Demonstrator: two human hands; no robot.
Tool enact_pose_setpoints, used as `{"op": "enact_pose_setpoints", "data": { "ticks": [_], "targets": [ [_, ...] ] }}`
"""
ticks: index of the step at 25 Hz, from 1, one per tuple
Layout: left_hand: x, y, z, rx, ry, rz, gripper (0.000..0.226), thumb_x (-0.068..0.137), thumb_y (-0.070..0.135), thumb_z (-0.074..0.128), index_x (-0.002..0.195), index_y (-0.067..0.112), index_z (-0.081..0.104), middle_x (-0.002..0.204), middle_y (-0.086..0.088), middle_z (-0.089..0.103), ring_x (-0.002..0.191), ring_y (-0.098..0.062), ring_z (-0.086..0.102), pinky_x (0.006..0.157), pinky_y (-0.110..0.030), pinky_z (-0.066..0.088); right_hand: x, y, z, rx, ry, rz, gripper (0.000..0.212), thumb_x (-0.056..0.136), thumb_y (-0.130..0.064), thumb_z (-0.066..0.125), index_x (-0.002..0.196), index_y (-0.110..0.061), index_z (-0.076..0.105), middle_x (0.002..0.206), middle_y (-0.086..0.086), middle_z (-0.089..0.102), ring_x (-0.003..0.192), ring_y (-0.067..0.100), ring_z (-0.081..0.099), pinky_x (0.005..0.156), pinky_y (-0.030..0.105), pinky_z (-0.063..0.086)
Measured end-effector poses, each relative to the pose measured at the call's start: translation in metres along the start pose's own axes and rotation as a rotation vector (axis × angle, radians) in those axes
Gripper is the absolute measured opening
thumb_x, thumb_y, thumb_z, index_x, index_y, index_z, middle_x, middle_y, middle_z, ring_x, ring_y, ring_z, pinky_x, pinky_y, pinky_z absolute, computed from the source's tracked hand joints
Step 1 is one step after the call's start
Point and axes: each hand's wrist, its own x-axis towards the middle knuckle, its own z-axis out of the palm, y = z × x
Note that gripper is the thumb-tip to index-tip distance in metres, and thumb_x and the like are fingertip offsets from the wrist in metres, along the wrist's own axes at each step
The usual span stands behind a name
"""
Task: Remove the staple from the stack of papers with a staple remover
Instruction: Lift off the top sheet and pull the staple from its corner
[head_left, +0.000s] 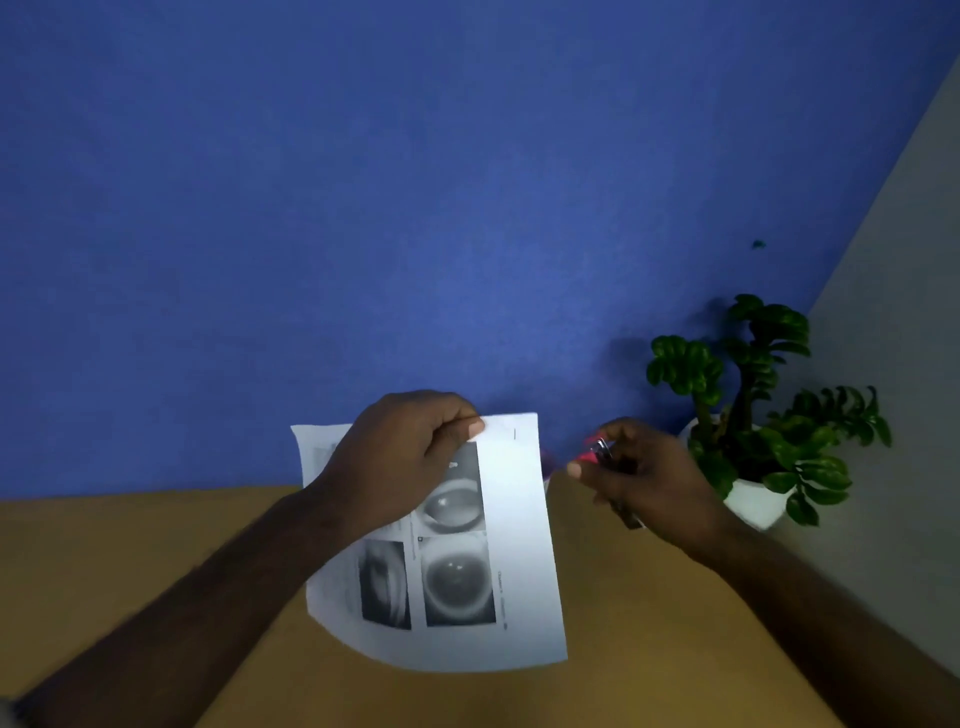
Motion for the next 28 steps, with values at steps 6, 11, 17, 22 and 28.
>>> {"op": "enact_pose_setpoints", "data": {
  "ticks": [6,11,17,22,28],
  "targets": [
    [-0.006,-0.019,0.03,-0.025,0.227,-0.154,0.028,0.098,0.03,0.055,0.085,0.011,0.07,0.069,0.003,0.066,0.065,-0.013,0.06,0.066,-0.025,0.046,0.001,0.129,0.021,-0.261,0.218,0.29,0.028,0.073,-0.028,0.082,0.073,-0.017,0.057,0.066,0.001,0.061,0.065,0.021,0.061,0.053,0.026,0.044],
    [-0.024,-0.022,0.058,-0.063,0.42,-0.35,0.021,0.102,0.026,0.056,0.083,0.026,0.064,0.067,0.008,0.063,0.067,-0.005,0.057,0.06,-0.007,0.038,-0.018,0.201,0.039,-0.417,0.132,0.557,0.039,0.081,-0.034,0.072,0.102,-0.01,0.051,0.096,0.007,0.065,0.072,0.017,0.06,0.049,0.022,0.039],
    [-0.041,-0.023,0.077,-0.25,0.624,-0.523,0.026,0.102,0.036,0.051,0.084,0.022,0.064,0.07,0.012,0.062,0.067,-0.003,0.052,0.066,-0.025,0.046,-0.032,0.247,0.052,-0.446,0.013,0.723,0.043,0.083,-0.033,0.067,0.112,-0.008,0.048,0.107,0.011,0.062,0.092,0.029,0.063,0.076,0.045,0.058],
    [-0.047,-0.018,0.08,-0.426,0.695,-0.617,0.027,0.105,0.026,0.052,0.083,0.026,0.068,0.083,0.006,0.068,0.077,-0.008,0.06,0.072,-0.026,0.051,-0.035,0.253,0.056,-0.462,-0.114,0.781,0.048,0.079,-0.034,0.071,0.114,-0.008,0.049,0.112,0.012,0.061,0.098,0.029,0.06,0.082,0.046,0.056],
    [-0.043,-0.021,0.076,-0.618,0.653,-0.642,0.024,0.105,0.025,0.052,0.094,0.017,0.072,0.095,0.002,0.075,0.088,-0.009,0.069,0.076,-0.022,0.056,0.008,0.165,0.044,-0.003,-0.343,0.37,0.094,0.065,-0.021,0.089,0.142,-0.02,0.035,0.144,0.003,0.046,0.129,0.023,0.046,0.095,0.031,0.047]
  ]
}}
